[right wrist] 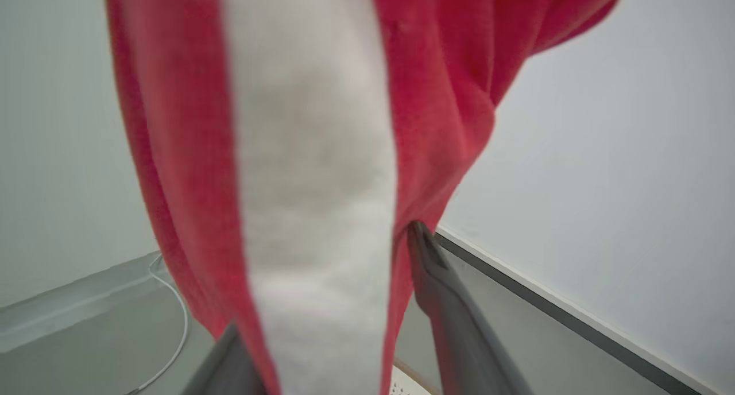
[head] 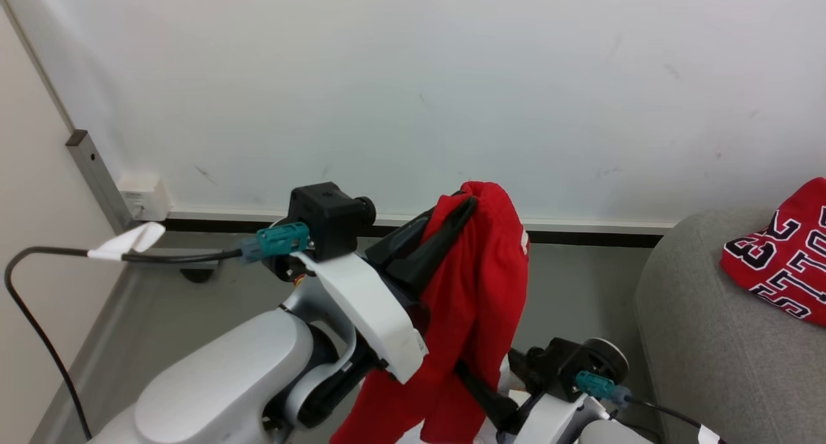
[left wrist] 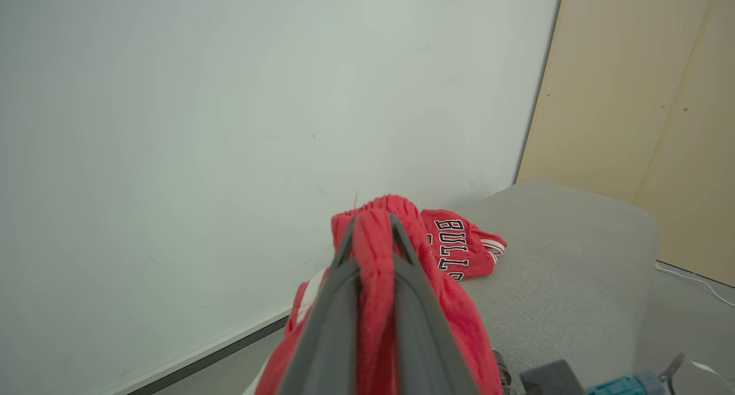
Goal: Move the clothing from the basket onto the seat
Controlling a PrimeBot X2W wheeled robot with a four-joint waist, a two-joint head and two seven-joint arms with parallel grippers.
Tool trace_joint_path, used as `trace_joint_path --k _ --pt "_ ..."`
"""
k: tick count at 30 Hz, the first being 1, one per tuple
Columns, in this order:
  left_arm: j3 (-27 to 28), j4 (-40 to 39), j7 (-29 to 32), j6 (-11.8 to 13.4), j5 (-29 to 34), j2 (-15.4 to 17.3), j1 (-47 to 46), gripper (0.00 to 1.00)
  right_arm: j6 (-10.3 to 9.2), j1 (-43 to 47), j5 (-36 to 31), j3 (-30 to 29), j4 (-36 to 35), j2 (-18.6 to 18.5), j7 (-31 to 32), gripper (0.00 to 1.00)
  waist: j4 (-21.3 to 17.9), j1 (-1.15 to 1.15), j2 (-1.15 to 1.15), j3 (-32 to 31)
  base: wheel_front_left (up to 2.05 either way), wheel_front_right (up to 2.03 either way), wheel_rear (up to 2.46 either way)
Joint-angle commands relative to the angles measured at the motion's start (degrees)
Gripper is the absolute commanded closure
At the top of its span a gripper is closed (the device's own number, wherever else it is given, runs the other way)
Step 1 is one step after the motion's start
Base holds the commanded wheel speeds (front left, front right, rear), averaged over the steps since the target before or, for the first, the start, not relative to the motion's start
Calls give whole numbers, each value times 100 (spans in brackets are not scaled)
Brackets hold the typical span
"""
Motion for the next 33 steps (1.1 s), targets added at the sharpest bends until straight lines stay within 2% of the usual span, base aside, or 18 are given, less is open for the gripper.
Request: trace_joint_path --k 1,12,14,15,16,23,33 --pt "8 35 -15 2 -63 2 57 100 -15 -105 265 16 54 72 1 100 23 0 0 6 0 0 0" --pt "73 139 -98 90 -71 61 131 100 -15 169 842 -535 -202 -11 -1 100 -35 0 0 104 0 0 0" --pt "120 173 -174 138 -90 54 167 58 -15 253 948 -724 -322 -63 -2 100 -87 0 0 126 0 0 0" --pt "132 198 -206 156 -80 67 179 9 -14 296 1011 -802 -384 -97 -2 100 -122 0 0 138 0 0 0" --pt "149 226 -239 181 -82 72 208 0 -14 330 1082 -906 -449 -132 -2 100 -157 0 0 149 0 0 0" --pt "106 366 -425 254 20 68 401 0 -14 500 1457 -1581 -919 -457 -2 100 -473 0 0 237 0 0 0" --pt "-209 540 -674 244 285 -69 659 0 -14 614 1413 -2442 -1411 -949 -2 100 -1179 0 0 388 0 0 0"
